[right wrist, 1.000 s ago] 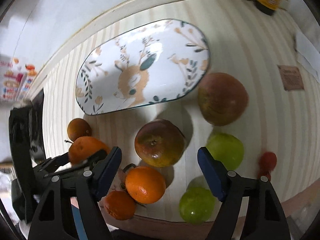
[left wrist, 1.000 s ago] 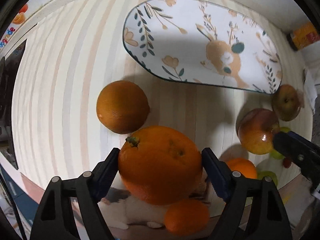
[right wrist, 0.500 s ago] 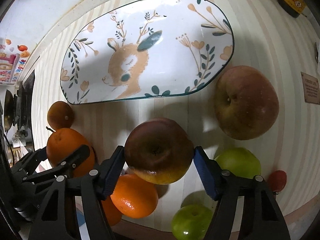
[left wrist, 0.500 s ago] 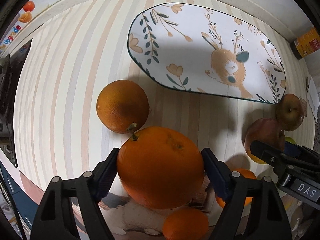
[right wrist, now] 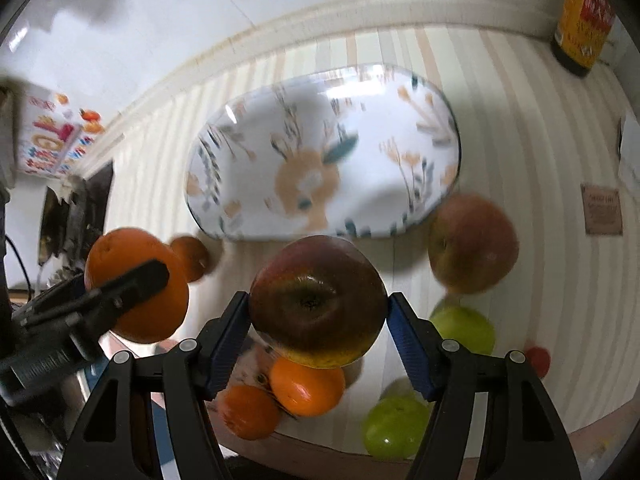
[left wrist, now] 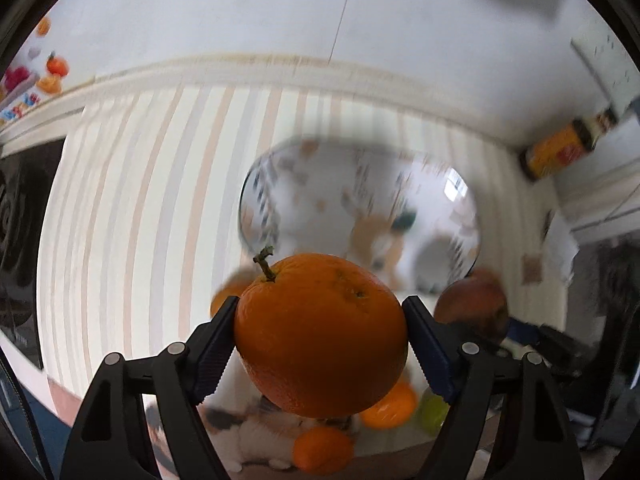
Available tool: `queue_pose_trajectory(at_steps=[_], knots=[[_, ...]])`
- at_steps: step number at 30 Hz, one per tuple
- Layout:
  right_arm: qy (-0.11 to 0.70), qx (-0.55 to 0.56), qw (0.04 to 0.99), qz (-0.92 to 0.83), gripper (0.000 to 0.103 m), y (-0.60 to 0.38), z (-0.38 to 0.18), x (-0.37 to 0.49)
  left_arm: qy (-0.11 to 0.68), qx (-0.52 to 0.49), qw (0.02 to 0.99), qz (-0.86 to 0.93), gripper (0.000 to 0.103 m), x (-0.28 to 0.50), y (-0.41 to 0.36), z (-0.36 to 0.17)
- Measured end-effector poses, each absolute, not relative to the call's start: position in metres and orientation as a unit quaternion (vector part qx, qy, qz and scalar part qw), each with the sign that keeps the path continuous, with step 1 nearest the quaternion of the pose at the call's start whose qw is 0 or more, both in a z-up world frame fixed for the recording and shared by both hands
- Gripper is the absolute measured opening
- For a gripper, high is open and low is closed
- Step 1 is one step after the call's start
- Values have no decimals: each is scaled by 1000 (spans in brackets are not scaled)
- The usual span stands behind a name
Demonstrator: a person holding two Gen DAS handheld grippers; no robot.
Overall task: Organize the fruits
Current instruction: 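Carry the orange and apple onto the floral plate and open both tools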
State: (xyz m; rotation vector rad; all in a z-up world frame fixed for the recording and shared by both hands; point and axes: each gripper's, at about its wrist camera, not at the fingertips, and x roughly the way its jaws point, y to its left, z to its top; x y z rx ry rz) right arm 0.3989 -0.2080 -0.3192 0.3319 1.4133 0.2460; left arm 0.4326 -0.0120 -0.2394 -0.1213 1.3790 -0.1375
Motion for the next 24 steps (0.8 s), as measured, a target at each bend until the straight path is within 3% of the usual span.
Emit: queue_pose_trajectory(at_steps=[6, 10, 24], knots=[[634, 134, 756, 93, 71, -205, -309, 464, 634, -57, 769, -59, 79, 508, -30, -243], [647, 102, 751, 81, 71, -203, -324, 503, 670, -80, 735, -67, 80, 552, -31, -282], [692, 78, 712, 89, 72, -199, -369, 549, 732, -105, 671, -57, 80, 579, -48, -343]])
